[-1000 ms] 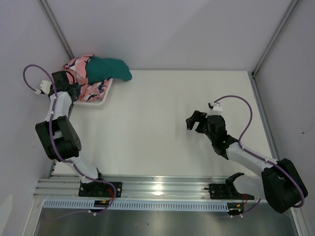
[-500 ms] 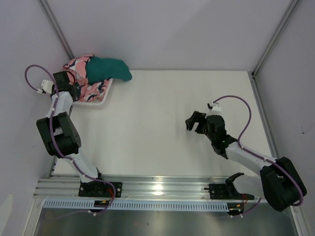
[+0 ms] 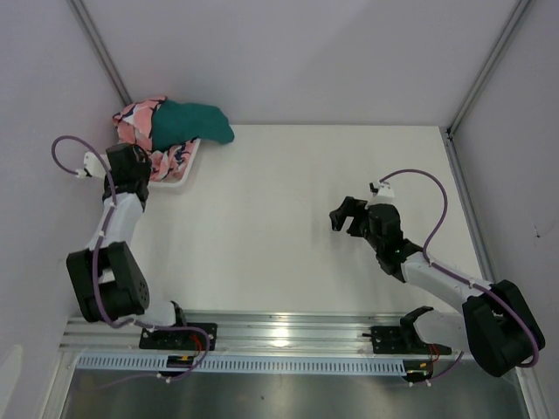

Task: Fold and stack the shorts
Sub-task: Grab the shorts from the pile, then move the shorts to the center of the board

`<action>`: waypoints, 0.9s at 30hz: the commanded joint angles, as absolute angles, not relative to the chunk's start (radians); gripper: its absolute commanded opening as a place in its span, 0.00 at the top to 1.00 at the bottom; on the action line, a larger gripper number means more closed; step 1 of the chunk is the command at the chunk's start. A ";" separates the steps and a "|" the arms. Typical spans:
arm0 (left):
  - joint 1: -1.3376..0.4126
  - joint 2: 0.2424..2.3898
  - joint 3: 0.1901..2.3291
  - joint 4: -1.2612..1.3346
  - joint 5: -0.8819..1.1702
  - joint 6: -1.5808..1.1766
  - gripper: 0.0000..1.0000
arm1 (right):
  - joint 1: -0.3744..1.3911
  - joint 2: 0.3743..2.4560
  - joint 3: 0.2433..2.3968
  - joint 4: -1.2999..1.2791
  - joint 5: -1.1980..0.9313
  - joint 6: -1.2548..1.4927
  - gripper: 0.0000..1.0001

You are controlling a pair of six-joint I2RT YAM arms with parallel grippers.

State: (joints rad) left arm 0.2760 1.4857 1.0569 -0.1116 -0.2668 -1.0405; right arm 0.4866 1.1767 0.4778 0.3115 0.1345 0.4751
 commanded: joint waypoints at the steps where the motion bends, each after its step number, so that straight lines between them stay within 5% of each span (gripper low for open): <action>1: 0.207 1.298 1.003 0.040 -0.331 -1.078 1.00 | 0.483 1.157 0.486 0.341 0.149 0.485 0.02; 7: 0.083 1.198 1.084 0.149 -0.442 -0.907 1.00 | 0.485 1.158 0.483 0.348 0.137 0.479 0.02; 17: 0.038 1.557 2.156 -0.001 -0.209 -0.652 1.00 | 0.483 1.157 0.483 0.353 0.129 0.463 0.02; 20: 0.008 1.598 2.332 -0.012 -0.122 -0.637 1.00 | 0.485 1.155 0.483 0.357 0.130 0.457 0.02; 27: -0.173 1.329 2.123 0.256 -0.014 -0.620 1.00 | 0.485 1.158 0.482 0.359 0.126 0.451 0.02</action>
State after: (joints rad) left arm -0.1383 1.4574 2.1864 0.0635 -0.0959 -0.6514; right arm 0.4866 1.1759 0.4778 0.3172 0.1249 0.4690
